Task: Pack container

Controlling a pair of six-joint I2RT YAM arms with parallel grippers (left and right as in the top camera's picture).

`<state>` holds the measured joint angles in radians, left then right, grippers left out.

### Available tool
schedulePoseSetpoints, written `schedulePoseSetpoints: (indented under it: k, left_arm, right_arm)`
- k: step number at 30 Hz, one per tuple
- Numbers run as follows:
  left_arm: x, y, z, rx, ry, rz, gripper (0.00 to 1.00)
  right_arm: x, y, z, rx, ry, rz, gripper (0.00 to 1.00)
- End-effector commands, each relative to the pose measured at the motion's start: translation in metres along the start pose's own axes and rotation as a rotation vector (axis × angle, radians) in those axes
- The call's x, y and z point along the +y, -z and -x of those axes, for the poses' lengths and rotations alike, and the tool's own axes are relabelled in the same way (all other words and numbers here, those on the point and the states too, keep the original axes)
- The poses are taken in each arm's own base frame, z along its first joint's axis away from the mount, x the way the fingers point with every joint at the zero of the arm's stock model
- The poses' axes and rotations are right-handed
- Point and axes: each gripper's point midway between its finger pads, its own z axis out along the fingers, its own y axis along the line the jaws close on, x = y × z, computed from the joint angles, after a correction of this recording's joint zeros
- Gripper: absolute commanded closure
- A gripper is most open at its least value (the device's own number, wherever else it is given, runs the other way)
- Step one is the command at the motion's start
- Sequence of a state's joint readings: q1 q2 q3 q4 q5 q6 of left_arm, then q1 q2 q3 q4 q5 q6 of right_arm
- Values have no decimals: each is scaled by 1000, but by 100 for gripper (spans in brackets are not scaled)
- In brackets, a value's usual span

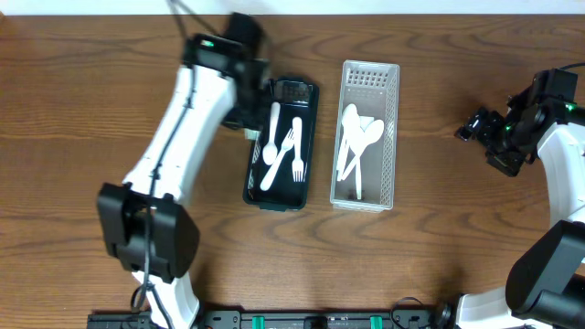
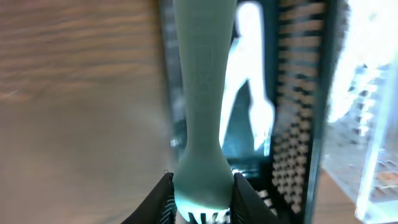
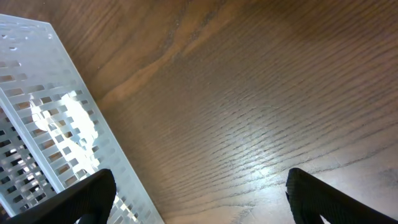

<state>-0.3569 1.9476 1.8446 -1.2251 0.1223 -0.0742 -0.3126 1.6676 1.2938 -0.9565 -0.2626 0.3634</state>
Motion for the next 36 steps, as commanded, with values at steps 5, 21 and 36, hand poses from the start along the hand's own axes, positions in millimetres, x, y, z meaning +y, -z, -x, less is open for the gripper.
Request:
schedulePoseSetpoints:
  k: [5, 21, 36]
  left_arm:
    - [-29, -54, -8, 94, -2, 11, 91]
    - [-28, -7, 14, -18, 41, -12, 13]
    - [59, 124, -43, -168, 255, 35, 12]
  right_arm:
    - [2, -3, -4, 18, -12, 7, 9]
    - [34, -17, -15, 13, 94, 37, 66]
    - [91, -107, -42, 59, 266, 64, 99]
